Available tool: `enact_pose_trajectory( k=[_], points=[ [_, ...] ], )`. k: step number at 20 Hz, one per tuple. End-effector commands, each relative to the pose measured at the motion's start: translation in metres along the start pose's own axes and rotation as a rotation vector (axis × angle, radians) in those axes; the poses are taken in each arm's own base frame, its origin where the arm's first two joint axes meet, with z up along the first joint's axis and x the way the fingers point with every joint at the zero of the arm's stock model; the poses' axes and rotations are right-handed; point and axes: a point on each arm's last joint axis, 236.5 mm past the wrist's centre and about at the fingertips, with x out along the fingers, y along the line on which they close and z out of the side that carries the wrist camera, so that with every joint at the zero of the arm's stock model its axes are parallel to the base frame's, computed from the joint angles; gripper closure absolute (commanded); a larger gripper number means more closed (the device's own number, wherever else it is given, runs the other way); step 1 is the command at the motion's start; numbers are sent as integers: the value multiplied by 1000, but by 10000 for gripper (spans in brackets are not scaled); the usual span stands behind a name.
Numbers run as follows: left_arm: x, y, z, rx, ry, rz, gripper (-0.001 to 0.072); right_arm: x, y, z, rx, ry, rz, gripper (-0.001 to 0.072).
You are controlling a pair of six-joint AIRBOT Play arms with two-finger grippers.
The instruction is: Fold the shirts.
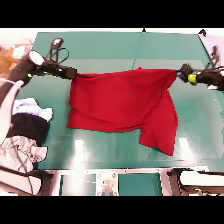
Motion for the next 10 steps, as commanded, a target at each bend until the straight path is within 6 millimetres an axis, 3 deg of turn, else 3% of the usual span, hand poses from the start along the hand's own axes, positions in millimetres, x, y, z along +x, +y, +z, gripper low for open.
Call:
enact_pose_trajectory(
  k=[1, 2, 3, 4, 7, 10],
  points=[
    [37, 11, 13, -40, -38, -25, 683, 39, -22, 1, 55, 24, -5, 690],
    [35, 9, 17, -34, -40, -30, 665, 36, -18, 11, 43, 5, 1, 616],
    [30, 9, 19, -28, -33, -37, 340, 31, -14, 20, 32, -2, 13, 501],
    [21, 8, 19, -28, -2, -58, 109, 21, -10, 27, 23, 6, 31, 422],
    [-36, 18, 6, -75, 159, -142, 104, -27, -23, 31, 16, 90, 56, 418],
    [-85, 40, -31, -225, 328, -202, 104, -71, -64, 1, 67, 196, 5, 417]
  ],
)
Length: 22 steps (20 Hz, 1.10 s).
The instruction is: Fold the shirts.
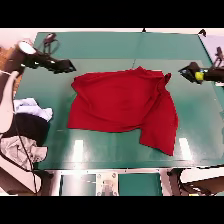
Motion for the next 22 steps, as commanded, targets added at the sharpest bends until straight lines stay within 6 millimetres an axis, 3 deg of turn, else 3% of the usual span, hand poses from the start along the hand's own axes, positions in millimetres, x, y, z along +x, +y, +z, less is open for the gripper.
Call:
enact_pose_trajectory(
  k=[1, 3, 6, 8, 10, 14, 18, 20, 21, 22],
  points=[
    [-48, 9, -62, -173, 241, -115, 104, -47, -42, -43, 56, 143, -50, 409],
    [-52, 10, -103, -276, 327, -175, 104, -62, -71, -67, 87, 166, -93, 372],
    [-44, 11, -178, -380, 399, -186, 104, -72, -99, -95, 159, 181, -102, 340],
    [-34, 17, -226, -433, 433, -143, 104, -70, -108, -109, 181, 199, -99, 340],
    [-21, 14, -256, -480, 461, -145, 104, -64, -110, -120, 181, 216, -96, 341],
    [15, 1, -281, -450, 485, -97, 104, -54, -110, -131, 182, 235, -99, 341],
    [39, -29, -270, -404, 451, -125, 107, -47, -111, -138, 193, 260, -92, 340],
    [39, -45, -280, -367, 504, -151, 358, -40, -110, -146, 198, 294, -80, 321],
    [37, -50, -284, -347, 526, -168, 435, -35, -108, -152, 203, 316, -72, 266],
    [34, -51, -287, -342, 543, -177, 543, -30, -108, -158, 208, 342, -63, 263]
  ],
)
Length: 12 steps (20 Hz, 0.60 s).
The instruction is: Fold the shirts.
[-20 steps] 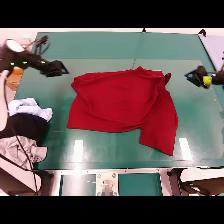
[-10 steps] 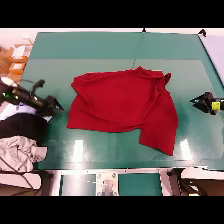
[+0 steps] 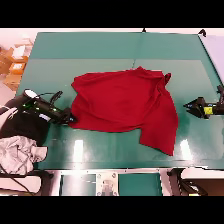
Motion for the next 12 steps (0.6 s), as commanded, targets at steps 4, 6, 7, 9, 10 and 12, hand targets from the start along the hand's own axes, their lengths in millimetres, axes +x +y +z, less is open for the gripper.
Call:
enact_pose_trajectory(
  k=[4, 6, 7, 9, 10, 12],
  points=[
    [4, -7, -18, 54, 82, 4, 685, 37, 0, -29, 20, 163, 42, 264],
    [3, -6, -17, 60, 80, 14, 684, 48, -1, -35, 23, 199, 44, 265],
    [3, -5, -17, 60, 78, 16, 684, 53, -1, -38, 24, 214, 46, 265],
    [3, -4, -16, 62, 75, 23, 684, 61, 1, -43, 20, 242, 47, 269],
    [3, -3, -16, 63, 76, 25, 684, 62, 1, -46, 9, 257, 42, 295],
    [3, -3, -16, 64, 76, 26, 684, 59, 8, -58, -26, 311, 67, 366]
  ],
)
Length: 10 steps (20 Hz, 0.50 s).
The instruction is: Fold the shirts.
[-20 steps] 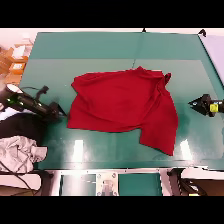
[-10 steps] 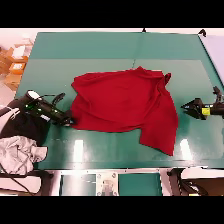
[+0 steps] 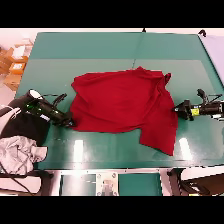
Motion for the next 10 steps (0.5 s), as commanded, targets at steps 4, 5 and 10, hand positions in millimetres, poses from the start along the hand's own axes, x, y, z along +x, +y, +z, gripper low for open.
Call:
enact_pose_trajectory(
  k=[4, 5, 10],
  points=[
    [-8, -4, 8, 23, -14, 5, 685, 1, 3, -28, -51, 126, -4, 668],
    [-16, -11, 14, 43, -26, -2, 686, -1, 13, -24, -61, 107, 14, 691],
    [-165, -114, 68, 320, -405, 71, 686, -84, 165, 22, -361, -189, 195, 692]
  ],
)
